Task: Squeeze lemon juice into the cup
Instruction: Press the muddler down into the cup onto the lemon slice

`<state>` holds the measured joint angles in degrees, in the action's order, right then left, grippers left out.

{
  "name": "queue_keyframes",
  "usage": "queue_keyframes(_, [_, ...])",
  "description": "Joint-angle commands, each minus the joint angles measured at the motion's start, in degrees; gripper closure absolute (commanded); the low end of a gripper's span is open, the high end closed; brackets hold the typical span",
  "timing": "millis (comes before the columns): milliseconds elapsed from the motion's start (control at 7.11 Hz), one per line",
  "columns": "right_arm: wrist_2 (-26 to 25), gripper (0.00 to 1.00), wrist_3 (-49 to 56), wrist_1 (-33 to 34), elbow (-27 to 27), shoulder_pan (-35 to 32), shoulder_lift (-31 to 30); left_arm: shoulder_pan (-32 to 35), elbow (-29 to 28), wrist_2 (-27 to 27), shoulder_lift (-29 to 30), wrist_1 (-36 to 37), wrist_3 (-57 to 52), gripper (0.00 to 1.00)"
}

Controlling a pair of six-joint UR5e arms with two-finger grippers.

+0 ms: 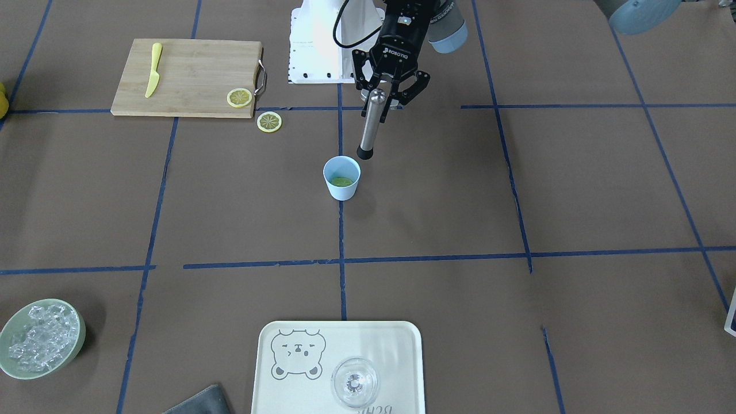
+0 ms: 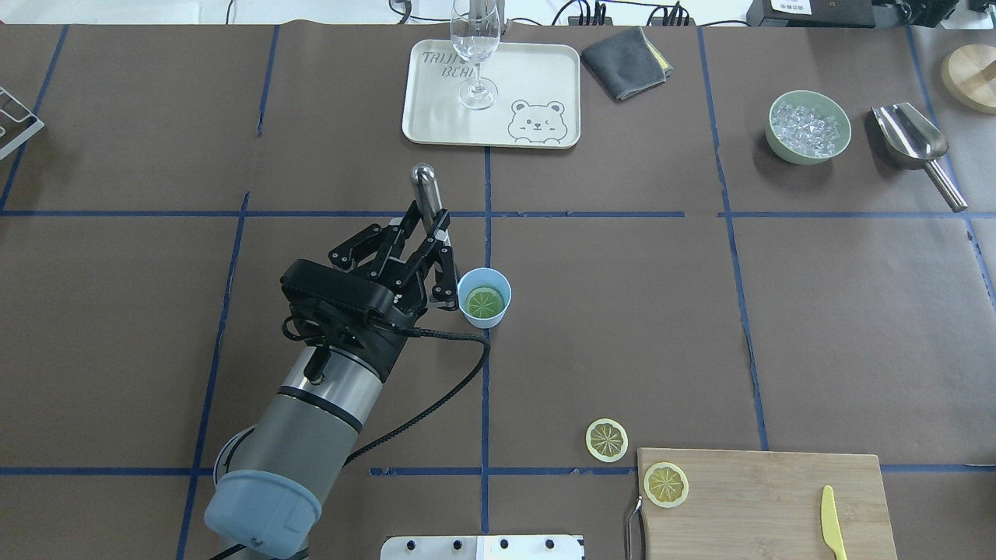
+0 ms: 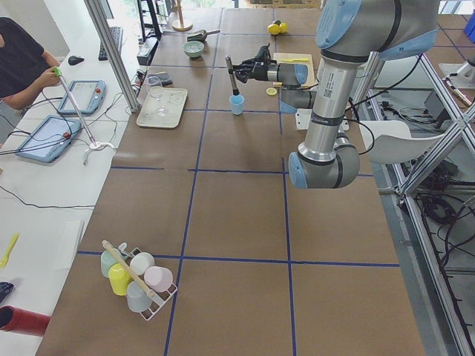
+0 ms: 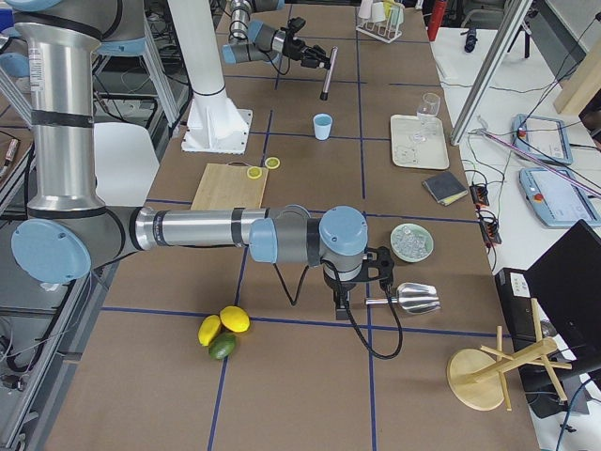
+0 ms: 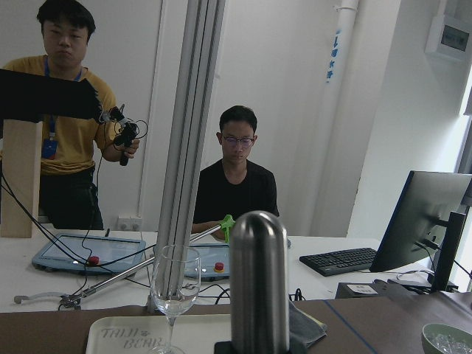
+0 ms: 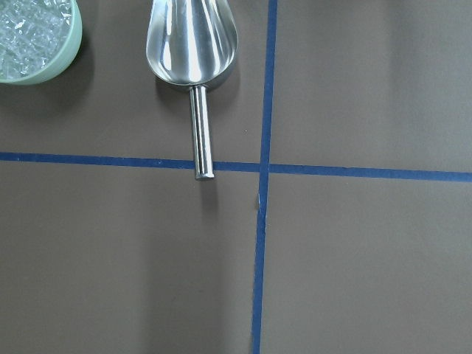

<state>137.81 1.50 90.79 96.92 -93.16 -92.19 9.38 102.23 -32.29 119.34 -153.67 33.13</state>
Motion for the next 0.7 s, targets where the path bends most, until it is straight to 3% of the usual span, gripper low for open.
queue_keyframes(0, [0.0, 0.0, 0.0, 0.0, 0.0, 0.0, 0.0, -0.1, -1.9, -2.4, 2.6, -0.4, -1.1, 1.0])
queue_keyframes(563, [0.0, 0.0, 0.1, 0.0, 0.1, 0.0, 0.0, -0.1, -6.6, -2.7, 2.9, -5.1, -1.1, 1.0])
